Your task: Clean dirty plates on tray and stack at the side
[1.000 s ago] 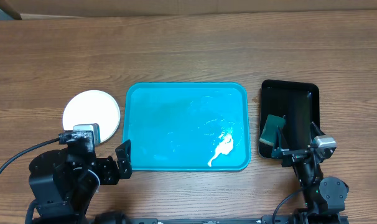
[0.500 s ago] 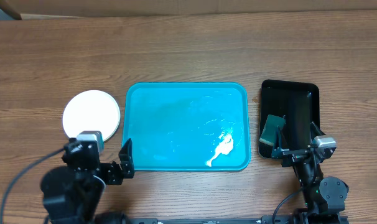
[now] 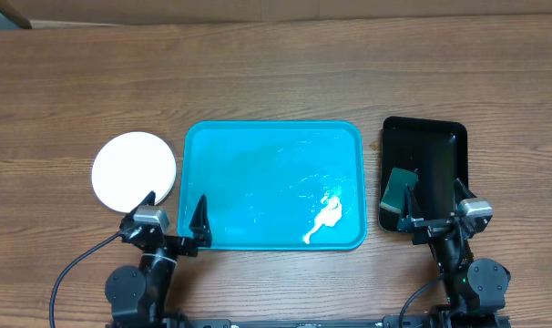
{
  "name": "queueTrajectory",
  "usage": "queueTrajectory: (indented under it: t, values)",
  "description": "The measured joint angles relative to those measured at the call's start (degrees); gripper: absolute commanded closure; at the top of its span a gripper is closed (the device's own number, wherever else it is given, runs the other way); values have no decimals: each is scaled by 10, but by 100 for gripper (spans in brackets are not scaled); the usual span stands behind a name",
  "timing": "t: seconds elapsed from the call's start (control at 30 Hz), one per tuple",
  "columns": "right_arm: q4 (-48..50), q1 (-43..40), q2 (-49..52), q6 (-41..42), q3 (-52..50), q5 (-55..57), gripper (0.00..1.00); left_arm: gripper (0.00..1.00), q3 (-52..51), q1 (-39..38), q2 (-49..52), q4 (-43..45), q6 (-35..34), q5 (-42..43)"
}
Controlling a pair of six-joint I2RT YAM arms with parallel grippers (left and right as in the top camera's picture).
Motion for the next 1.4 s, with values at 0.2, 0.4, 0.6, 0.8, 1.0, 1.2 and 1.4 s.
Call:
queueTrajectory:
  t: [0.2, 0.4, 0.6, 0.8, 1.0, 1.2, 1.4]
  values:
    - [0, 0, 0, 0, 0, 0, 0, 0, -49, -34, -2, 137, 6, -35]
    - [0, 0, 0, 0, 0, 0, 0, 0, -60, -52, -2, 184, 63, -54]
    - [0, 0, 0, 0, 0, 0, 0, 0, -61, -53, -3, 102, 102, -60]
    - [0, 0, 0, 0, 0, 0, 0, 0, -65, -53, -4, 69, 102, -62]
    - [0, 0, 0, 0, 0, 0, 0, 0, -65, -53, -4, 69, 102, -62]
    - [0, 0, 0, 0, 0, 0, 0, 0, -65, -53, -4, 69, 102, -62]
    - [0, 0, 0, 0, 0, 0, 0, 0, -65, -53, -4, 69, 102, -62]
